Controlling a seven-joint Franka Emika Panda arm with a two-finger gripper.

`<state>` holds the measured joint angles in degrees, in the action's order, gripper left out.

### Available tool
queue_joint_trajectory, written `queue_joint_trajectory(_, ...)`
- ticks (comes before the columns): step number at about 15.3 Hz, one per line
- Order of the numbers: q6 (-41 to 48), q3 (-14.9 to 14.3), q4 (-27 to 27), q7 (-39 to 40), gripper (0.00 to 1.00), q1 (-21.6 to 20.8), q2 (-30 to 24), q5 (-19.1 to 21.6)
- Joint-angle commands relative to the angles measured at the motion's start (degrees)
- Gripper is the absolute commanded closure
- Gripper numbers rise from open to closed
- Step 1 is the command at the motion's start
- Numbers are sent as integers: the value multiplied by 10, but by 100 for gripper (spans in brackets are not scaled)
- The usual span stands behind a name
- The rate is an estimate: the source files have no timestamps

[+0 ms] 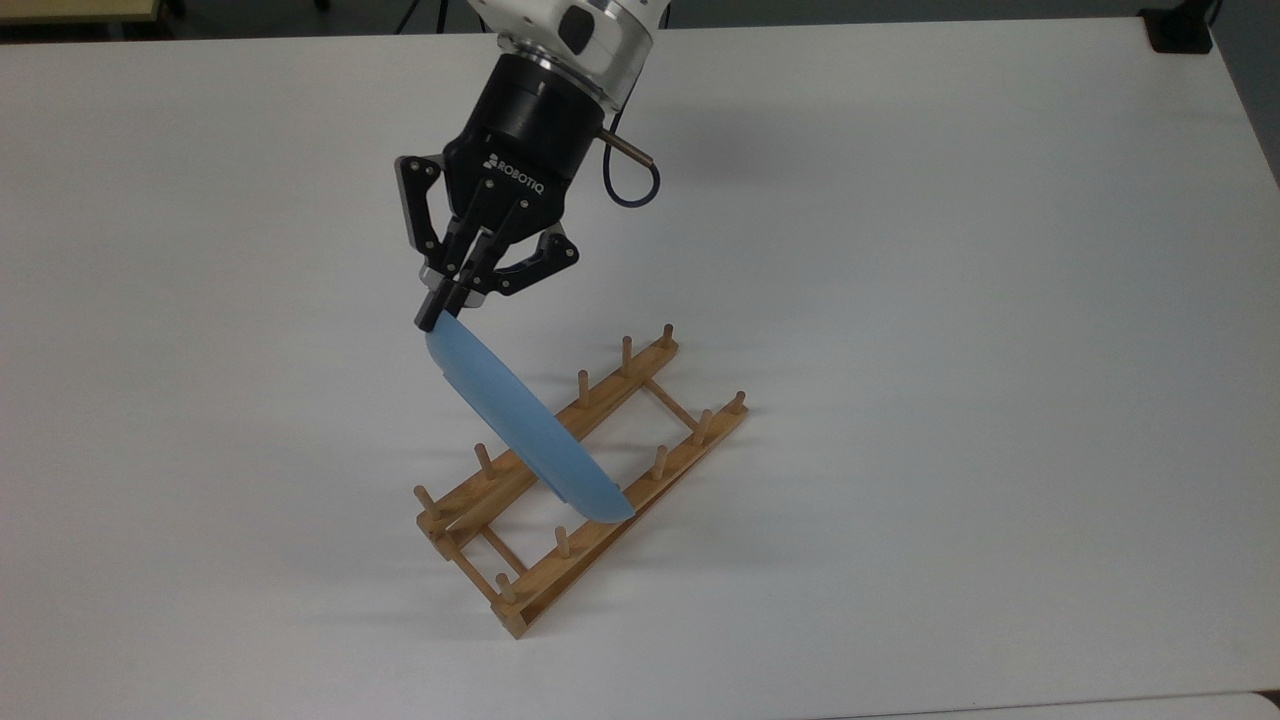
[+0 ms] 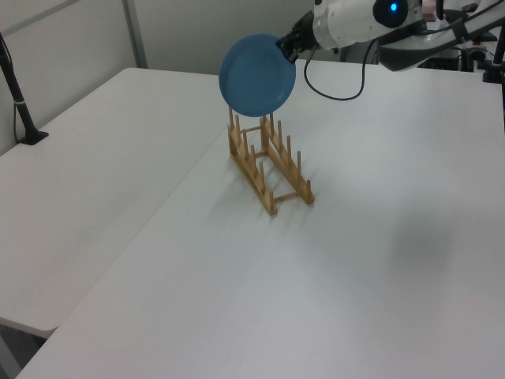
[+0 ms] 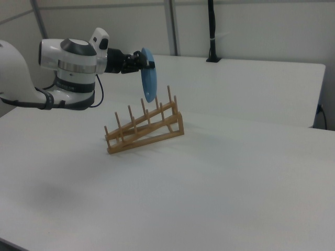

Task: Place plate in plate rack
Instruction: 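Lower the upright plate between the rack pegs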

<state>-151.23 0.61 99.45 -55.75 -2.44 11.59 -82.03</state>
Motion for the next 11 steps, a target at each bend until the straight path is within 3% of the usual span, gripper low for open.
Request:
queue_joint_trajectory(1, 15, 1, 0, -17, 100, -7, 10, -45)
queue_joint_trajectory(11, 32, 4, 0, -17, 100, -14, 55, -85)
